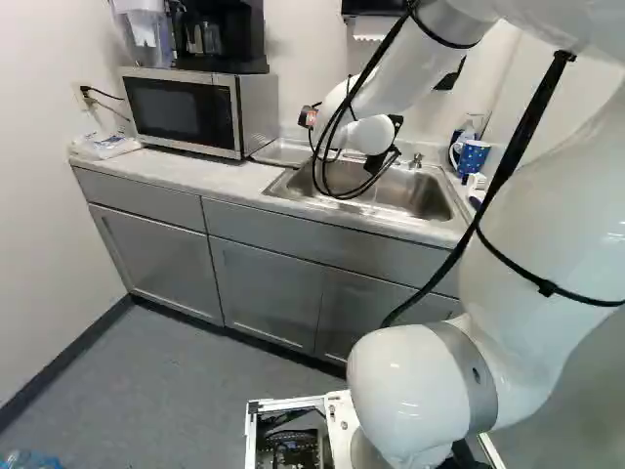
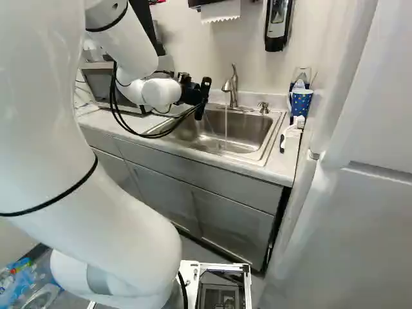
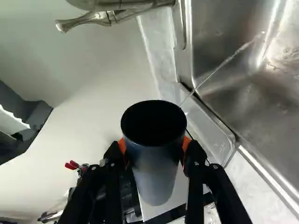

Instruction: Rinse the cup and place it in the tray

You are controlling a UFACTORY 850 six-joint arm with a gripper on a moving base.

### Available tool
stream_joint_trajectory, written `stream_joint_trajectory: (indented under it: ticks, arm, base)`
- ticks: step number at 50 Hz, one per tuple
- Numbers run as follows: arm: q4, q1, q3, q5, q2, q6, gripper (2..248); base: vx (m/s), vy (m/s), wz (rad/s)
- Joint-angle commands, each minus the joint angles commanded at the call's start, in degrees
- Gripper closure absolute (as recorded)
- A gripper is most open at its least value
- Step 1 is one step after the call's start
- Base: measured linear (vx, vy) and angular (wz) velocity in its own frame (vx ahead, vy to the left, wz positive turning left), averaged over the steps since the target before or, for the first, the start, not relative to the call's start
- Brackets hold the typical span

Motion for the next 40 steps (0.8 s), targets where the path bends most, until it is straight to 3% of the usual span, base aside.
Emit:
stream_joint_trajectory:
  ticks: [12, 40]
  arm:
    - [0.00, 0.00, 0.00, 0.00, 0.00, 7.20, 125]
    - [0.00, 0.00, 0.00, 0.00, 0.00, 6.57, 125]
  base:
    - [0.000, 0.000, 0.000]
    - [0.000, 0.000, 0.000]
